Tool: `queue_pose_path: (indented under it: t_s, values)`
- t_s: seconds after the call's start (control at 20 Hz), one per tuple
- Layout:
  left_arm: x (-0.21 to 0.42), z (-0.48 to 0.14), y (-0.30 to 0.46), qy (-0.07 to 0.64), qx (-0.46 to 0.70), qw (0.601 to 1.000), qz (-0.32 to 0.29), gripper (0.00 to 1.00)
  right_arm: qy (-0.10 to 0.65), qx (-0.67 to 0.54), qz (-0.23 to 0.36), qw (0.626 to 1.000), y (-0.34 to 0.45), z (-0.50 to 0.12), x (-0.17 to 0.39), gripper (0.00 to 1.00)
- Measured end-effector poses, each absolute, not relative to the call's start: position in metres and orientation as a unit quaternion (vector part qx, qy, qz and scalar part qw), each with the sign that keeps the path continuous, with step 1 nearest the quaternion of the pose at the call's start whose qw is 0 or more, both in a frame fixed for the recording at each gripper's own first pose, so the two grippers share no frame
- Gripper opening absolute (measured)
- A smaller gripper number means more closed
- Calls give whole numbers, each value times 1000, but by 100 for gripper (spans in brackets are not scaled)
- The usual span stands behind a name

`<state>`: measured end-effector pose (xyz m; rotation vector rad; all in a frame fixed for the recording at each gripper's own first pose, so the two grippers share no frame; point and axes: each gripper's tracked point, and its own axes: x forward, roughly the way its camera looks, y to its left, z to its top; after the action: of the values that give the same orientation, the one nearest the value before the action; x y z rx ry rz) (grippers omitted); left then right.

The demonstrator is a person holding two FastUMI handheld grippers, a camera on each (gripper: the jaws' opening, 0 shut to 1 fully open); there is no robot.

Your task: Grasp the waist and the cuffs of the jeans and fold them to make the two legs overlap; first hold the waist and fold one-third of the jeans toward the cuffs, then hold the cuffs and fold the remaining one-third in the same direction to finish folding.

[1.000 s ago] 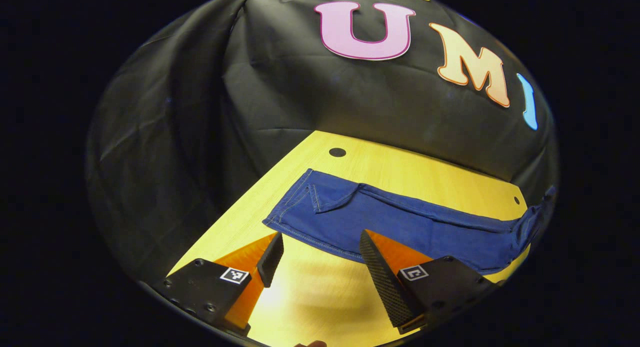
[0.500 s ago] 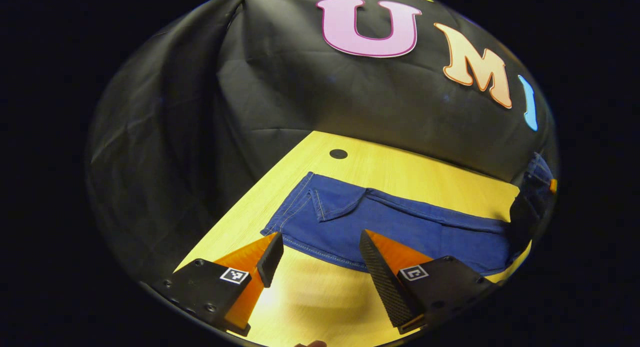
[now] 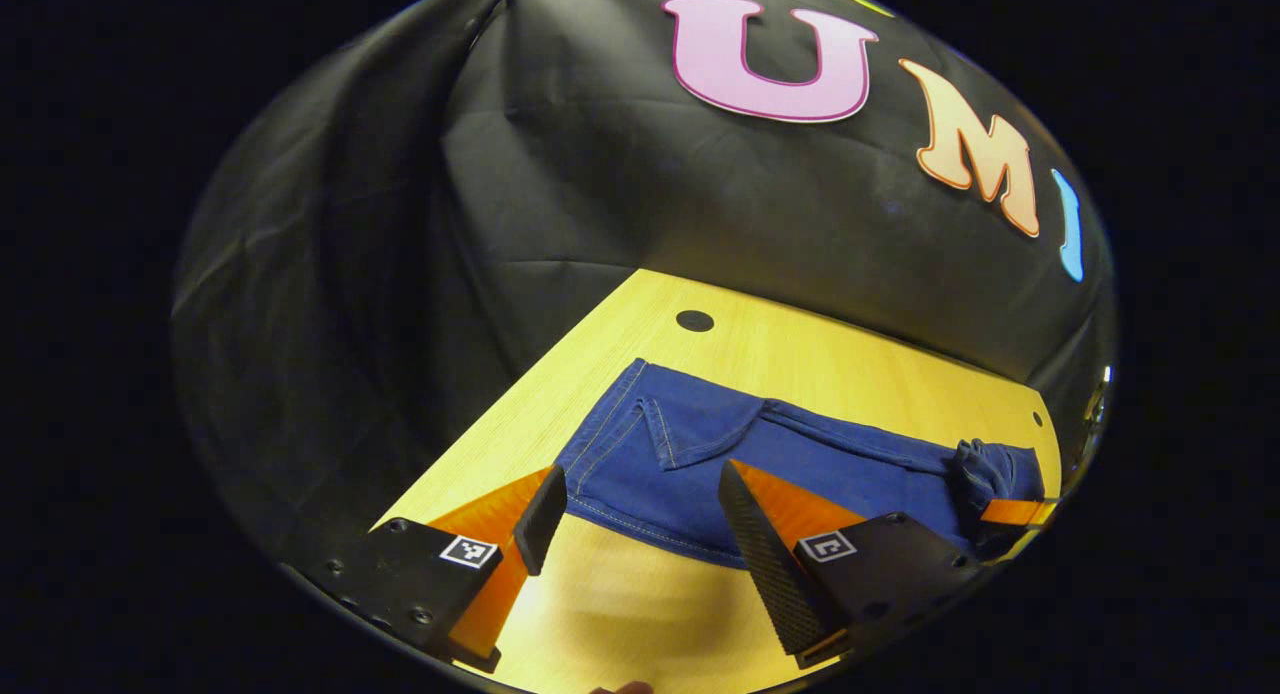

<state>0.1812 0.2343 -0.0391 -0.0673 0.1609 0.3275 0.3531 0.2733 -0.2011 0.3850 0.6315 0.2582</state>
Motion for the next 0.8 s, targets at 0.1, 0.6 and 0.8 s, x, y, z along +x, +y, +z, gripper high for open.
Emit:
queue_pose_path:
  t_s: [0.1, 0.6, 0.8]
  values:
    - [183, -44, 236, 94, -25, 982, 162, 93, 317, 189, 115, 922, 273, -205, 352, 2]
    - [186, -62, 242, 154, -17, 976, 151, 93, 297, 223, 138, 918, 282, -146, 332, 98]
    - [197, -74, 248, 167, -20, 975, 148, 93, 274, 213, 118, 930, 261, -113, 324, 98]
